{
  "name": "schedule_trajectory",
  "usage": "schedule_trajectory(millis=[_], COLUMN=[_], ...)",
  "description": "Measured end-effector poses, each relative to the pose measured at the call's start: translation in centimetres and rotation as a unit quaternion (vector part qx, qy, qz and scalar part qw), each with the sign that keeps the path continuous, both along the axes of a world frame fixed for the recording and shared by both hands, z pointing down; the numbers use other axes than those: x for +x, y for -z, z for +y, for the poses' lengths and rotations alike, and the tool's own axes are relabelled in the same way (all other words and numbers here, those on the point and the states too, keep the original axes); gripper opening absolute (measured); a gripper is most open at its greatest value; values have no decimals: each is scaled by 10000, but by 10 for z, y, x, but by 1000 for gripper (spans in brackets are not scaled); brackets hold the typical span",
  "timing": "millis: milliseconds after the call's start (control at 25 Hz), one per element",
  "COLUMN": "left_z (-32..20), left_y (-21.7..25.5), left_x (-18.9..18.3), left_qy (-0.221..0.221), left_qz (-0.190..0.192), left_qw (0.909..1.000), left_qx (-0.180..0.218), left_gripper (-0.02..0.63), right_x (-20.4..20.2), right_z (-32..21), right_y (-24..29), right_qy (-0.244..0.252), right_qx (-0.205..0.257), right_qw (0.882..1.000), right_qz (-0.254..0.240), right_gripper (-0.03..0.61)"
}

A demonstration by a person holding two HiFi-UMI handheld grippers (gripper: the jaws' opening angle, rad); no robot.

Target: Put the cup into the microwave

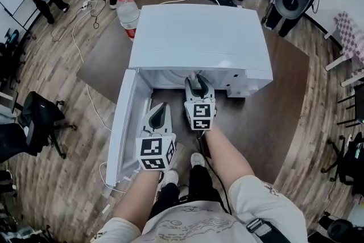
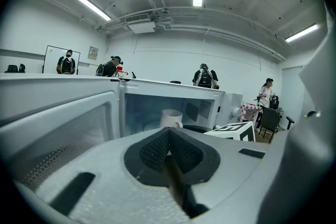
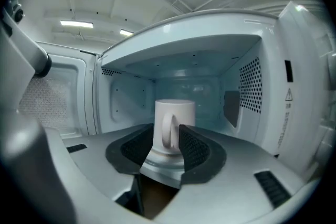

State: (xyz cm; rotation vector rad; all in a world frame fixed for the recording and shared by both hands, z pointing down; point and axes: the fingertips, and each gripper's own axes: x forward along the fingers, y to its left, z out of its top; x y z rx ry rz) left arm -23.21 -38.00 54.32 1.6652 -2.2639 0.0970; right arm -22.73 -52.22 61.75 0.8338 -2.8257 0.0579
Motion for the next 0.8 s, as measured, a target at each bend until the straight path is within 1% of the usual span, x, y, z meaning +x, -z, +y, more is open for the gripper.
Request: schedule_trajectory(millis=[80,120,160,240,440,800], left_z=[2,3,3,3,3,12], left_y=[3,5,8,15,36,90], left_x=[1,2,4,7,20,35], left_qy=[-41,-69,-104,-189,-363,-585], left_qz=[15,20,17,-1,-65,-311], left_qw=[10000,10000,9999,9998,9993,9973], left_qx=[-17,-28,-37,-18,69,328], left_gripper=[14,14,14,14,14,14], right_x=[10,17,24,39,71,93], right_z=[4,7,12,24,56,100], right_y=[2,5,11,23,69,173], right_qy=[-80,-113,-141,-150,-238,-284], right_qx=[-67,-103,-139,-227,-448,-145], right_qw=[9999,9999,9998,9996,9986,9982], right_qz=[44,46,38,23,-153,-506], right_gripper=[149,124,35,15,12,12])
